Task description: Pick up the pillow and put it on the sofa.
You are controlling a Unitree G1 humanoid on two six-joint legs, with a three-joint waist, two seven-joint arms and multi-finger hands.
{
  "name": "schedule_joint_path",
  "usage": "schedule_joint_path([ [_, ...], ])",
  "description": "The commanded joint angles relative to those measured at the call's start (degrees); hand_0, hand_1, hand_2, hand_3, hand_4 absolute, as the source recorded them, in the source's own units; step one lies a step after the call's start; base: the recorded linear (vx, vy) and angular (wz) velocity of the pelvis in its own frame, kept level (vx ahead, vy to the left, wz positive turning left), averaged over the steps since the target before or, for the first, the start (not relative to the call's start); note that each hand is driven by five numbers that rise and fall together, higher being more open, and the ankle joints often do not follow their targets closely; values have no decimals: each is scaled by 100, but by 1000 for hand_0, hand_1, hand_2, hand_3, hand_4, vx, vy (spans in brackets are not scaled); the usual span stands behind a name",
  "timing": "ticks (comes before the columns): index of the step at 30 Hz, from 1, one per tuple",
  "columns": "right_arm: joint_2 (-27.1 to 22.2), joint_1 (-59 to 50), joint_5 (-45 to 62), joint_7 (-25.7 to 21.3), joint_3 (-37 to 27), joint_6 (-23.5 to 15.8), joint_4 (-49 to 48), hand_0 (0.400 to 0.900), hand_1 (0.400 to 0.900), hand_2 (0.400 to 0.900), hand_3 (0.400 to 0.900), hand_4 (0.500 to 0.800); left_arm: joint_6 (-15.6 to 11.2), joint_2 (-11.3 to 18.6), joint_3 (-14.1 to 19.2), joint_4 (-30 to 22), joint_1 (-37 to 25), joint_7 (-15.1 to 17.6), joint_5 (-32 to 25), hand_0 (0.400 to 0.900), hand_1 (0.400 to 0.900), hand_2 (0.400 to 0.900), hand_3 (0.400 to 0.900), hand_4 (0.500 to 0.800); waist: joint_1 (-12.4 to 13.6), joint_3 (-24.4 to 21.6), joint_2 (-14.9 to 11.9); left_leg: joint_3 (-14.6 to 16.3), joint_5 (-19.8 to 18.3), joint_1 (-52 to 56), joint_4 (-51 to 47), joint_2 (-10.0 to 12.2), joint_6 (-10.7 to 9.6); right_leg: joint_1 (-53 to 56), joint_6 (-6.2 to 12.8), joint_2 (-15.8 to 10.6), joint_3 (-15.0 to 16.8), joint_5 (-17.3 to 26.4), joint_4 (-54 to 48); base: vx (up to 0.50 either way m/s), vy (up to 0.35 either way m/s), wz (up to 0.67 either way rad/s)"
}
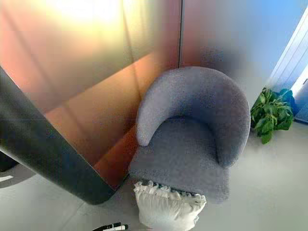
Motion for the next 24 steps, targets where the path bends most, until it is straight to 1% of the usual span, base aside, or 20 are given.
schedule_joint_path([
  [1,7,-442,-63,129,129,32,258,900,900,900,900,800,-257,168,51,130,-467,68,175,900,900,900,900,800,-51,127,-265,212,-453,268,24,-421,59,68,366,-44,196,-127,39,0,0,0],
  [4,2,-440,-72,141,144,42,267,900,900,900,900,800,-354,182,40,109,-467,42,170,900,900,900,900,800,-49,142,-259,209,-447,270,25,-420,56,71,370,-44,204,-115,34,24,0,-1],
  [5,-18,-439,-106,159,119,57,257,900,900,900,900,800,-349,178,37,84,-468,41,225,900,900,900,900,800,-44,150,-256,215,-456,274,25,-417,56,75,376,-45,198,-120,36,39,5,-1],
  [6,-28,-438,-124,175,118,66,250,900,900,900,900,800,-328,179,12,51,-472,94,298,900,900,900,900,800,-44,157,-256,226,-450,263,27,-415,55,68,379,-47,201,-116,35,39,4,0],
  [7,-27,-435,-127,167,144,94,234,900,900,900,900,800,-375,186,-32,53,-472,163,337,900,900,900,900,800,-50,166,-259,225,-441,248,31,-413,54,50,382,-47,210,-106,40,40,2,0],
  [9,-43,-438,-132,163,177,109,228,900,900,900,900,800,-446,235,-66,49,-488,200,512,900,900,900,900,800,-59,194,-259,232,-432,228,32,-405,43,19,387,-50,207,-95,44,40,9,0],
  [12,-137,-486,-189,194,208,88,234,900,900,900,900,800,-452,327,-207,-29,-579,307,778,900,900,900,900,800,-91,275,-210,249,-407,145,33,-396,42,-89,389,-54,242,-69,52,7,39,-2],
  [14,-214,-562,-171,174,277,110,205,900,900,900,900,800,-484,377,-336,-71,-693,374,847,900,900,900,900,800,-127,362,-164,264,-378,38,51,-397,33,-221,393,-78,272,-40,73,-53,83,-4],
  [17,-325,-764,-175,119,376,140,152,900,900,900,900,800,-448,432,-541,-177,-963,489,915,900,900,900,900,800,-205,554,-67,327,-341,-145,67,-396,24,-464,398,-110,347,13,88,-106,109,-12],
  [21,-469,-1108,-122,36,500,113,112,900,900,900,900,800,-483,605,-752,-257,-1398,504,726,900,900,900,900,800,-326,897,62,400,-286,-435,126,-404,0,-810,389,-155,448,74,125,-150,99,-15],
  [23,-592,-1374,-86,32,536,185,95,900,900,900,900,800,-482,694,-861,-302,-1696,509,563,900,900,900,900,800,-399,1118,141,438,-257,-634,198,-427,-15,-1006,376,-188,498,106,152,-117,91,-16],
  [24,-611,-1406,-71,26,536,195,94,900,900,900,900,800,-482,705,-875,-311,-1739,509,574,900,900,900,900,800,-407,1152,154,445,-258,-674,223,-431,-17,-1041,375,-195,507,110,163,-104,80,-16],
])
